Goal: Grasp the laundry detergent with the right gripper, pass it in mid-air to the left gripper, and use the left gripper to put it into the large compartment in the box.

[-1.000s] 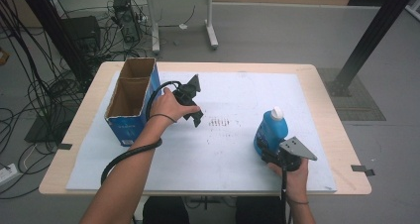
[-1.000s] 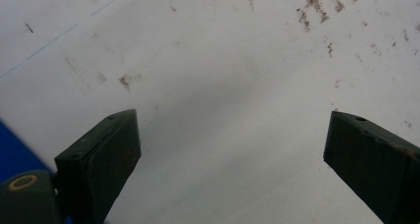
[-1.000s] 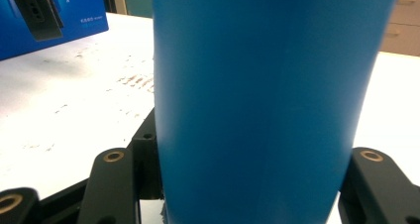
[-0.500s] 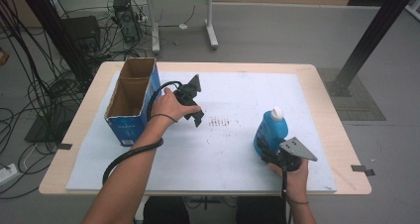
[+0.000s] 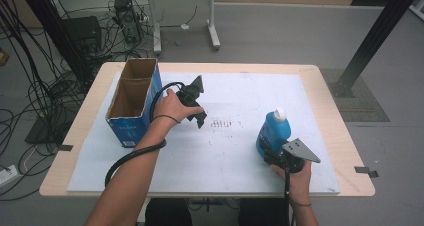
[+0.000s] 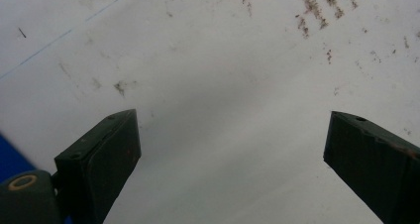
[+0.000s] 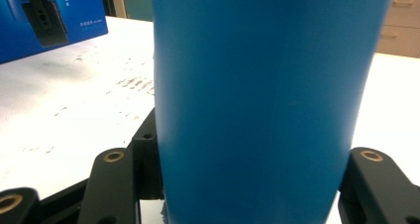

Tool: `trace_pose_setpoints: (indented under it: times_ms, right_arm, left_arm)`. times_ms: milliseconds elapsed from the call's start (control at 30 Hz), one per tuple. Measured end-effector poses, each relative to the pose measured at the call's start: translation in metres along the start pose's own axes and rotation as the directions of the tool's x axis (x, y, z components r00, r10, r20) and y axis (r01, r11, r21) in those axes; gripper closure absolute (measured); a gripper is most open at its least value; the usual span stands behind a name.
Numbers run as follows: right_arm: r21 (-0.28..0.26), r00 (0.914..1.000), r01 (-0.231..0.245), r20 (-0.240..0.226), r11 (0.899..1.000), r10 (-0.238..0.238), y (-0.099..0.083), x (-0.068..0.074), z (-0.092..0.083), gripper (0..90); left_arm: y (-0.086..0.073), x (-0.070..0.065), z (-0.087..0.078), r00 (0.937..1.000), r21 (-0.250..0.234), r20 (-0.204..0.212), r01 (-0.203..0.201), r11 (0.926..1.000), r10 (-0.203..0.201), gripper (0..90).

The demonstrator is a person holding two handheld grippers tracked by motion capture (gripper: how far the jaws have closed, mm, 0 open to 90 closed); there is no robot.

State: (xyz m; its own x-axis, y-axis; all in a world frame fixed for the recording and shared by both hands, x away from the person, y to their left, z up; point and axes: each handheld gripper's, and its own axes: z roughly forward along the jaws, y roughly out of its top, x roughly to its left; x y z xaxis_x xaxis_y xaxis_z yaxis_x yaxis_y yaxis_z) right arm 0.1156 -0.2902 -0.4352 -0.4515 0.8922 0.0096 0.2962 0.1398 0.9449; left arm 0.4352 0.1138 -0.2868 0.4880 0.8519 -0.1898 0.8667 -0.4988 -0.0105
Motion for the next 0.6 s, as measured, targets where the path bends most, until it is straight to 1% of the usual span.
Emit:
trace_pose_setpoints:
  times_ms: [600]
  right_arm:
    - [-0.002,1.0000,0.001,0.007,1.000,-0.001,-0.0004,0.0018,0.0002,41.6]
  left_arm:
    - [0.0007,0.0001,-0.0019,1.0000,0.001,-0.002,0.000,1.0000,0.000,7.9]
